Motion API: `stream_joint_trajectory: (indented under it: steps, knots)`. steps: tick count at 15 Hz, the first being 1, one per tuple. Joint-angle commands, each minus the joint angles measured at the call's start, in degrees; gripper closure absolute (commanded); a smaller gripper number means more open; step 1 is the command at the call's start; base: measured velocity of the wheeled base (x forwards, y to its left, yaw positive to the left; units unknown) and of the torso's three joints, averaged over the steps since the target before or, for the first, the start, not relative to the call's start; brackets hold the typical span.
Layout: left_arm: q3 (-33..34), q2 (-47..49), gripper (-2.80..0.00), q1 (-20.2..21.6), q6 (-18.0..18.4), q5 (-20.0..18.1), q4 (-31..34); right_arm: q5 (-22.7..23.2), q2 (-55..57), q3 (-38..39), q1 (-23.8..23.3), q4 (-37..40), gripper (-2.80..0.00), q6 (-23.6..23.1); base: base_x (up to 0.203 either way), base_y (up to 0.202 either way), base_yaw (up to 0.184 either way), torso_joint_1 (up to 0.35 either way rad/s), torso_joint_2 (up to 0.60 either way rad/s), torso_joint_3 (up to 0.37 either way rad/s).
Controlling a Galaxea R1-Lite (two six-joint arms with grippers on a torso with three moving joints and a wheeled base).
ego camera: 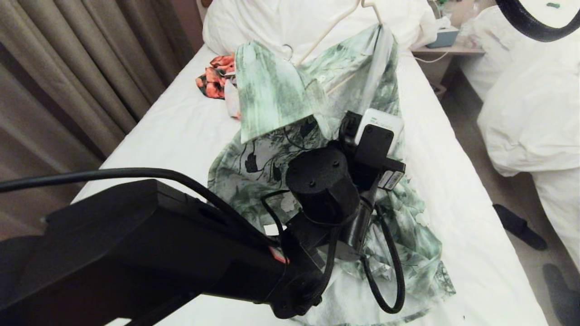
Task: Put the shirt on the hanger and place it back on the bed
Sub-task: Take the clothes hanger out of the clothes
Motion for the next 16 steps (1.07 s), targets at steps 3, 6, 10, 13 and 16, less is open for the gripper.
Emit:
stream_joint_trajectory:
  steps: [3,6,10,13,16]
  knots:
    - [1.01,-0.90,-2.80,-0.79,0.15,0.29,-0.89,-0.12,-0.91,0.12,-0.05,-0.05,0.00,0.22,0.000,0.000,0.000,0.000,0.00,0.000]
    - [2.76,-1.78,-2.80,-1.27,0.00,0.25,-2.93,-0.14,-1.42,0.38,-0.32,-0.05,0.00,2.23,0.000,0.000,0.000,0.000,0.00,0.000]
    - [4.29,-1.94,-2.80,-1.41,-0.64,0.71,-5.13,-0.12,-2.11,0.47,-1.37,0.04,0.00,3.47,0.000,0.000,0.000,0.000,0.00,0.000]
    - [6.45,-3.81,-2.80,-3.02,-0.57,1.21,-6.72,-0.05,-1.53,0.55,-2.95,0.12,0.00,3.65,0.000,0.000,0.000,0.000,0.00,0.000]
    - [6.45,-3.81,-2.80,-2.85,-0.65,1.04,-6.72,1.02,-1.40,0.56,-3.22,0.12,0.00,4.64,0.000,0.000,0.000,0.000,0.00,0.000]
